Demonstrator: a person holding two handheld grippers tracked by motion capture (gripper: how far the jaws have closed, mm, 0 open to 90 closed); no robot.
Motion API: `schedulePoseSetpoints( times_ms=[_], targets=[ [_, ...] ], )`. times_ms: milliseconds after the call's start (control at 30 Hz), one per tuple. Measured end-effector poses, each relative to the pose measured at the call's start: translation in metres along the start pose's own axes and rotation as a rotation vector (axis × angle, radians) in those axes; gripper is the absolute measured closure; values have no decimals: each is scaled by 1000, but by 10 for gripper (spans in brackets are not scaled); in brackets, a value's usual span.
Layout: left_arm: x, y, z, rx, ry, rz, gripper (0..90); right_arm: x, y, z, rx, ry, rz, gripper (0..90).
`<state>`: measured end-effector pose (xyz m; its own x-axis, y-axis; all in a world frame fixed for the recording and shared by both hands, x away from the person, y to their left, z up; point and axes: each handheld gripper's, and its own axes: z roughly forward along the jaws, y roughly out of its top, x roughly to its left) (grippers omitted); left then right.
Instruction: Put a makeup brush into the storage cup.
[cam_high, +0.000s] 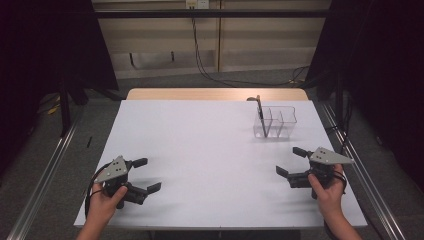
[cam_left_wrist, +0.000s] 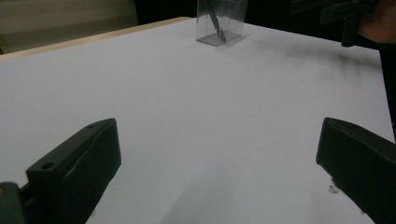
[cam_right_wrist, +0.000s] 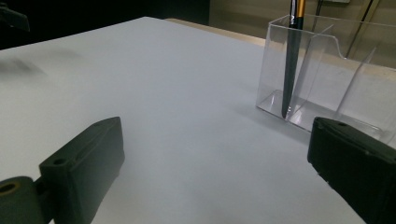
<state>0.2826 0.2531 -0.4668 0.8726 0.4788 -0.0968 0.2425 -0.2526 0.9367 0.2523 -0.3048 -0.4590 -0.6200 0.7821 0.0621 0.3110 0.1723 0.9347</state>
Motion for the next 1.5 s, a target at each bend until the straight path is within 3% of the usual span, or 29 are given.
schedulePoseSetpoints(
  times_ms=[867,1500],
  targets=[
    [0,-1,1,6,0,-2,0,0,-12,-22,33,-1,10,44],
    [1,-1,1,8,2,3,0,-2,-24,-36,55,-34,11,41]
  ],
)
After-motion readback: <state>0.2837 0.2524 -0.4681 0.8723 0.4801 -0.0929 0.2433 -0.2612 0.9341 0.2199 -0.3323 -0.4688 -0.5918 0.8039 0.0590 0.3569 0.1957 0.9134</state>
